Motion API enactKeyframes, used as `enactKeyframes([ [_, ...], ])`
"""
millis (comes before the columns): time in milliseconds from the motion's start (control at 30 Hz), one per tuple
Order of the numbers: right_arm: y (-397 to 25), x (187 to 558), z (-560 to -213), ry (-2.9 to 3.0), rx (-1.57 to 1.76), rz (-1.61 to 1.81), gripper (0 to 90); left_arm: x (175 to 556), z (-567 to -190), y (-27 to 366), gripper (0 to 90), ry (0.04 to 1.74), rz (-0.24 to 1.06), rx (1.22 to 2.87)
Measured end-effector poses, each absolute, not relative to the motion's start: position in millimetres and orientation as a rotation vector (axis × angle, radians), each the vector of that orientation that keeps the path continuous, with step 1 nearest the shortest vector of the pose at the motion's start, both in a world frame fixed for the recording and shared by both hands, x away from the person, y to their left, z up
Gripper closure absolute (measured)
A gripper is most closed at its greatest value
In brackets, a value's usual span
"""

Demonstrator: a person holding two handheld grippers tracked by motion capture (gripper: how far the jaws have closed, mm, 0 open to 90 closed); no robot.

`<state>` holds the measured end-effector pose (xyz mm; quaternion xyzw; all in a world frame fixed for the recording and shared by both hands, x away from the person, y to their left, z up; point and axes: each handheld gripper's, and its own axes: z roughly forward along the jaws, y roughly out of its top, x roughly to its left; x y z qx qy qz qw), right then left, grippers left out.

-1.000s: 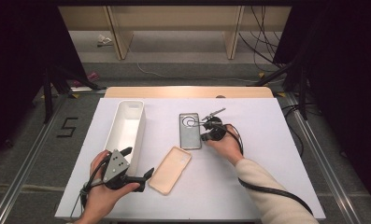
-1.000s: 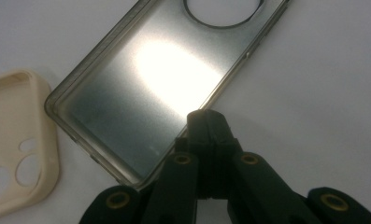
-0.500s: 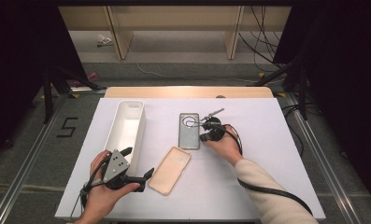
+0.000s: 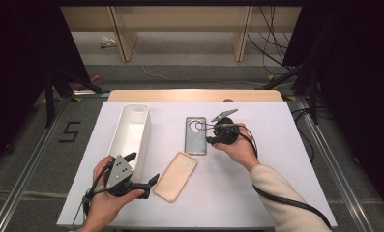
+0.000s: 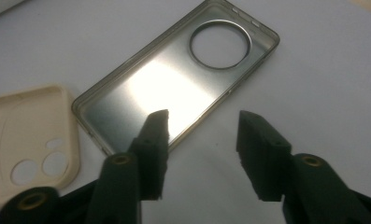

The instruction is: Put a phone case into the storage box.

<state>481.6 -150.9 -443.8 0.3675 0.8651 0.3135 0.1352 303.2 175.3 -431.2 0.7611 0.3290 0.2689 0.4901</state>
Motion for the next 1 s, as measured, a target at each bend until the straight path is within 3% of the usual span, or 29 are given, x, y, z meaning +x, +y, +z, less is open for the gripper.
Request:
enactKeyframes([
  [133,-157.0,472.2,-435.0,2.508,1.010,0.956,35.0,303.4,-431.4,175.1,2.3,0.797,0.650,1.852],
  [300,-160.0,462.0,-427.5,2.519,0.956,0.989,24.9,303.3,-431.4,174.8,2.3,0.800,0.650,1.849],
  [1000,-155.6,451.1,-423.0,2.549,0.842,0.938,18.9,303.5,-431.5,175.4,2.5,0.798,0.653,1.852],
])
